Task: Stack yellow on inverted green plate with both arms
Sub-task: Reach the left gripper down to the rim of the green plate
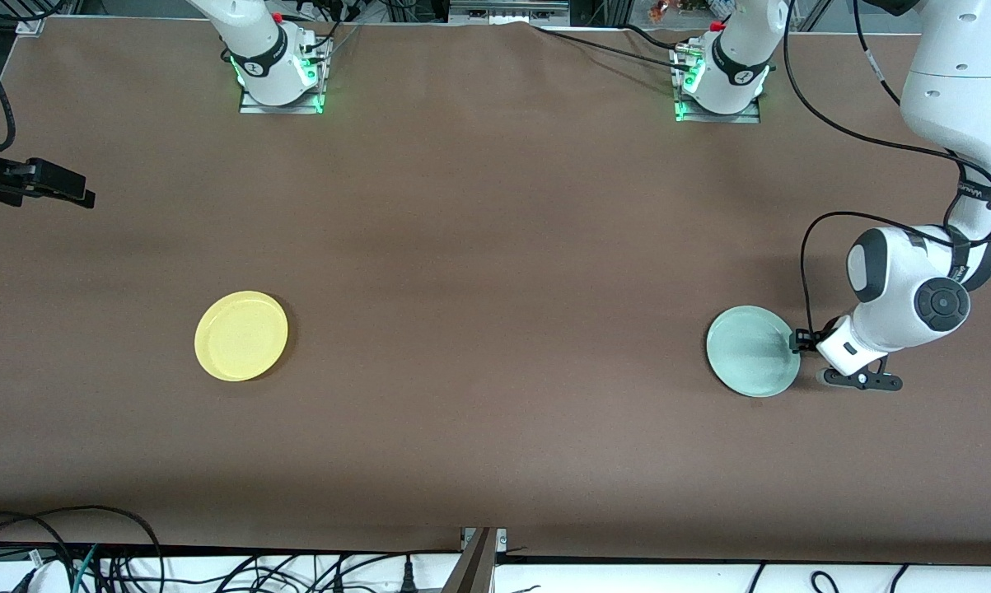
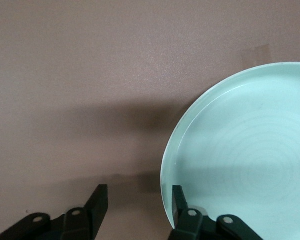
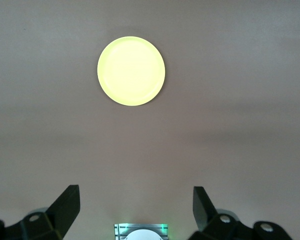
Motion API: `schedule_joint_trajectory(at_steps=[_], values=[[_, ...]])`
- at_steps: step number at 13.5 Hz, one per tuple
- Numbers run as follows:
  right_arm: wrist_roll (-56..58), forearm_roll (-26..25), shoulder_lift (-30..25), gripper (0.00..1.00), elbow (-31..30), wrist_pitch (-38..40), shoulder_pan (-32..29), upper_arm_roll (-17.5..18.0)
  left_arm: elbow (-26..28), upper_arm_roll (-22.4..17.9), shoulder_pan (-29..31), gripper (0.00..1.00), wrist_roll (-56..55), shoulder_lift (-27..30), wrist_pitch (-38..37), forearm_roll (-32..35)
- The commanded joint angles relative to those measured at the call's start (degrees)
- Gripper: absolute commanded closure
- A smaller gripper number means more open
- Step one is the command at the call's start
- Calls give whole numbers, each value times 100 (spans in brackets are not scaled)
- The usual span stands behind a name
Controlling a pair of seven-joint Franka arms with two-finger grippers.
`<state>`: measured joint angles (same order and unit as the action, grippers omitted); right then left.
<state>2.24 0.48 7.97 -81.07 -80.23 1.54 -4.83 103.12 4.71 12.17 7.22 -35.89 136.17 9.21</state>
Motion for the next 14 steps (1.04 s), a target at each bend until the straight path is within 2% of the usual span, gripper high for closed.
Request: schedule_joint_trajectory(at_steps=[1, 6, 9, 14], values=[[-57, 119, 20, 0, 65, 16, -40, -1, 15, 39, 23, 42, 8, -6, 59, 37], [-57, 110, 29, 0, 65, 25, -40, -1, -29, 56, 5, 42, -10, -49, 59, 19], [-57, 119, 29, 0, 74, 16, -40, -1, -38, 65, 5, 54, -10, -67, 67, 19], [-57, 119, 29, 0, 65, 16, -40, -1, -47, 83, 5, 54, -18, -129, 67, 10]])
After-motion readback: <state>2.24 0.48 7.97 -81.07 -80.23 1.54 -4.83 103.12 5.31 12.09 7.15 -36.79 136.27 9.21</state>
